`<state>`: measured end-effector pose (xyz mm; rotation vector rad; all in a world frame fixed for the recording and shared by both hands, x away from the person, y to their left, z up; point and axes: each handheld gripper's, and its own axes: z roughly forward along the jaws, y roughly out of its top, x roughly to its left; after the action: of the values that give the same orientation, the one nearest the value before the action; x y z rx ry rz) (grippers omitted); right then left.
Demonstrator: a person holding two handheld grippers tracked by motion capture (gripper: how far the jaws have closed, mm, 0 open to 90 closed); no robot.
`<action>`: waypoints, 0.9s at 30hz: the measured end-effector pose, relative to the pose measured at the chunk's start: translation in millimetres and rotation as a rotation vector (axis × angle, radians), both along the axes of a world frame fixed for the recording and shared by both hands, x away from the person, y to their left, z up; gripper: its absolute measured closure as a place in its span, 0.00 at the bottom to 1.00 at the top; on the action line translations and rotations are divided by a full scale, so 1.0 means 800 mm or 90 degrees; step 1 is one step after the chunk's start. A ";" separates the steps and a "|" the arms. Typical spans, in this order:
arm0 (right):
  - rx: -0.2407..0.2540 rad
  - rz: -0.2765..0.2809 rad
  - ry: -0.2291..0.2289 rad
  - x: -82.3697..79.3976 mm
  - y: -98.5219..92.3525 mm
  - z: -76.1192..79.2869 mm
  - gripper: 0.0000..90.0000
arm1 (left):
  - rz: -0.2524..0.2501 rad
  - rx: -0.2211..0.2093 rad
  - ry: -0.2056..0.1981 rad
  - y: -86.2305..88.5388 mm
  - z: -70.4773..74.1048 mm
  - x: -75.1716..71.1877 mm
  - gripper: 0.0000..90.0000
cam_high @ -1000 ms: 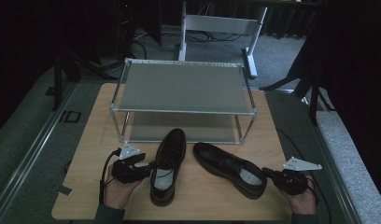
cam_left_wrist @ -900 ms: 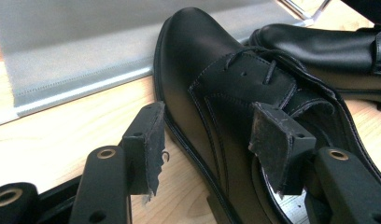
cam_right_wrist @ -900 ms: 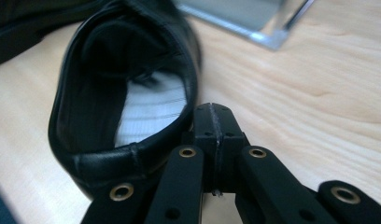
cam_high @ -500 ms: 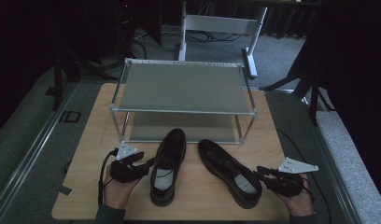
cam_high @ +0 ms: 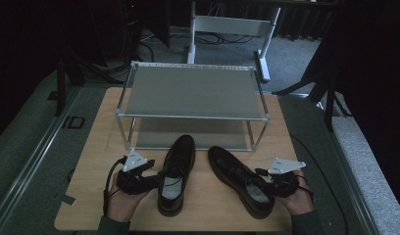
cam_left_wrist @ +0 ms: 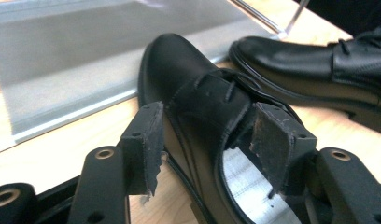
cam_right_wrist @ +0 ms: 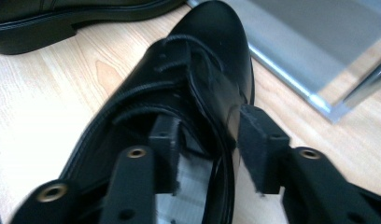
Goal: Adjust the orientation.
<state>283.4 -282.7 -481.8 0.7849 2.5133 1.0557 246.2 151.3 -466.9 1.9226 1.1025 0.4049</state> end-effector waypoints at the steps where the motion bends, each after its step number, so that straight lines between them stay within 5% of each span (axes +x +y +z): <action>1: -0.004 0.000 -0.007 0.000 0.003 0.001 0.71 | -0.005 0.003 0.000 -0.002 0.000 0.000 0.49; 12: -0.022 0.004 0.008 0.013 0.009 -0.007 0.65 | -0.053 0.087 0.014 -0.031 -0.016 0.017 0.48; 19: -0.030 -0.018 -0.013 0.009 0.016 -0.009 0.79 | -0.069 0.139 0.002 -0.052 -0.024 0.025 0.48; 27: -0.018 -0.064 -0.036 0.003 0.022 -0.007 0.89 | -0.050 0.144 -0.022 -0.053 -0.021 0.021 0.66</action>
<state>285.7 -265.3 -487.6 0.8511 2.4092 0.9939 263.1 108.8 -484.0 2.1404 0.9886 0.5358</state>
